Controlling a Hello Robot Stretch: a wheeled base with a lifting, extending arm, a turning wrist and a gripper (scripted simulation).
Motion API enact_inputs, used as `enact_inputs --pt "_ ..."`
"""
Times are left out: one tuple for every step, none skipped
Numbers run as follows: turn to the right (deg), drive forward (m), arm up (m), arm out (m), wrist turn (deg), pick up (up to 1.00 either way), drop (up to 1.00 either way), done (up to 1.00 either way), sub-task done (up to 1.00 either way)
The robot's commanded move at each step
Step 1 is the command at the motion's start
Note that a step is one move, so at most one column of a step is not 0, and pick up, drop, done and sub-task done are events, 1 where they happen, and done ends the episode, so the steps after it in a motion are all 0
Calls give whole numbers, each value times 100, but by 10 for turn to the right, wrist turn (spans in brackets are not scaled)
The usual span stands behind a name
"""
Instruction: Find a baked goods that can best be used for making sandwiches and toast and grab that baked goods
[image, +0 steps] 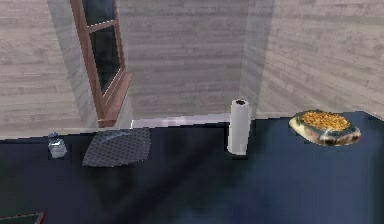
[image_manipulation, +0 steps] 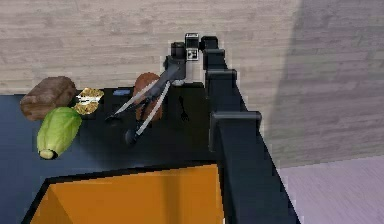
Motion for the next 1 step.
enact_inputs --pt "0 0 0 0 450 0 0 0 0"
